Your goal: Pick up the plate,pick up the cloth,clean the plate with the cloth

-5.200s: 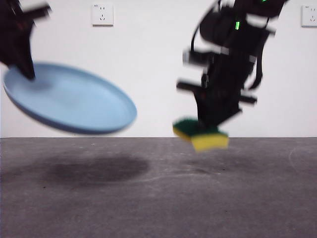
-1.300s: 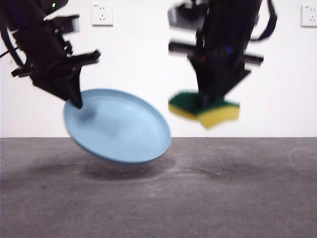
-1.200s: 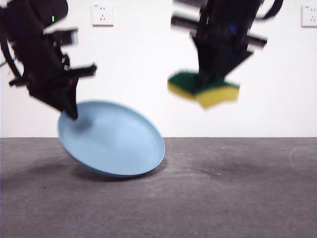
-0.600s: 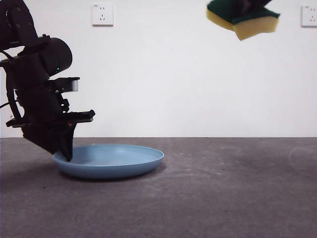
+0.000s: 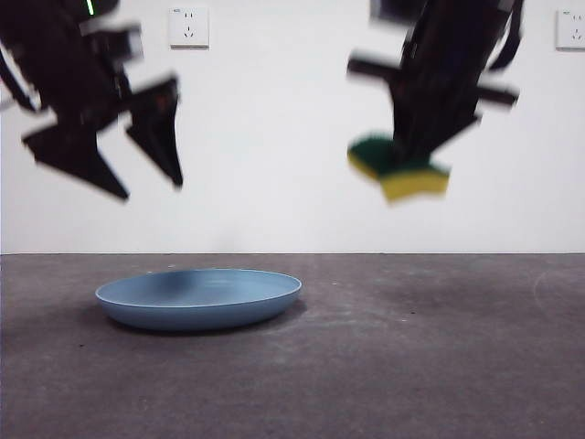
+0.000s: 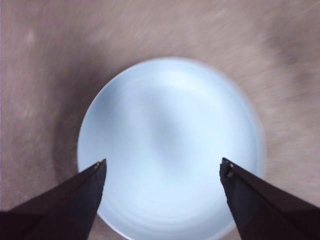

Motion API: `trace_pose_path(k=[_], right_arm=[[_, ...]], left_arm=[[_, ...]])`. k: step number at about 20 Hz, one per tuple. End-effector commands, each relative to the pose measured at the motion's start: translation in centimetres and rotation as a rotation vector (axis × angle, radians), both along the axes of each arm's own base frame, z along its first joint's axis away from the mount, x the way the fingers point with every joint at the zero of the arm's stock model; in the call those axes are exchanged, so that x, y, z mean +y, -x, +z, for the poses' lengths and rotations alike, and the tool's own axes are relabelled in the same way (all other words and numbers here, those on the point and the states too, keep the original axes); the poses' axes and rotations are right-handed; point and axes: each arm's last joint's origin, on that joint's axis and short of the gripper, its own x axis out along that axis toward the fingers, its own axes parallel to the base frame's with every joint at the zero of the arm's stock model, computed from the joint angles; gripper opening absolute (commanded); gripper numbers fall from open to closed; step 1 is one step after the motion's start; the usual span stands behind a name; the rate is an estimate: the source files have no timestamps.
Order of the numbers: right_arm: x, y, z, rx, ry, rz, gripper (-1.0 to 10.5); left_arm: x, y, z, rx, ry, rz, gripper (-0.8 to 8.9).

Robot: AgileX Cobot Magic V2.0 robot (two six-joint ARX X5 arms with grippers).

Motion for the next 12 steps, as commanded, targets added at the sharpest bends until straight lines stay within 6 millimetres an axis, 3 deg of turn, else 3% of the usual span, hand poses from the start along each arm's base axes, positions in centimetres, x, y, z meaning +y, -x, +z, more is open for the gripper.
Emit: trace_pose_path(k=[1, 4, 6, 10, 12], right_arm=[[0.7, -1.7, -3.7, 0.082, 0.030, -0.019, 0.0], [1.4, -2.9, -7.3, 0.161, 0.072, -0.019, 0.1], [1.6, -3.3, -8.8, 0.206, 0.073, -0.009, 1.2], [1.4, -3.8, -9.2, 0.206, 0.029, -0.033, 3.3], [0.9, -4.1, -9.2, 0.203, 0.026, -0.047, 3.6]], left_arm=[[0.0, 2.3, 2.8, -0.061, 0.039, -0.023, 3.81], [0.3, 5.2, 5.5, -0.121, 0.062, -0.051, 3.77], [0.5, 6.7, 6.6, -0.146, 0.071, -0.063, 3.78], [0.8, 7.8, 7.3, -0.153, 0.073, -0.068, 3.77], [0.9, 7.9, 7.1, -0.136, 0.063, -0.066, 3.77]])
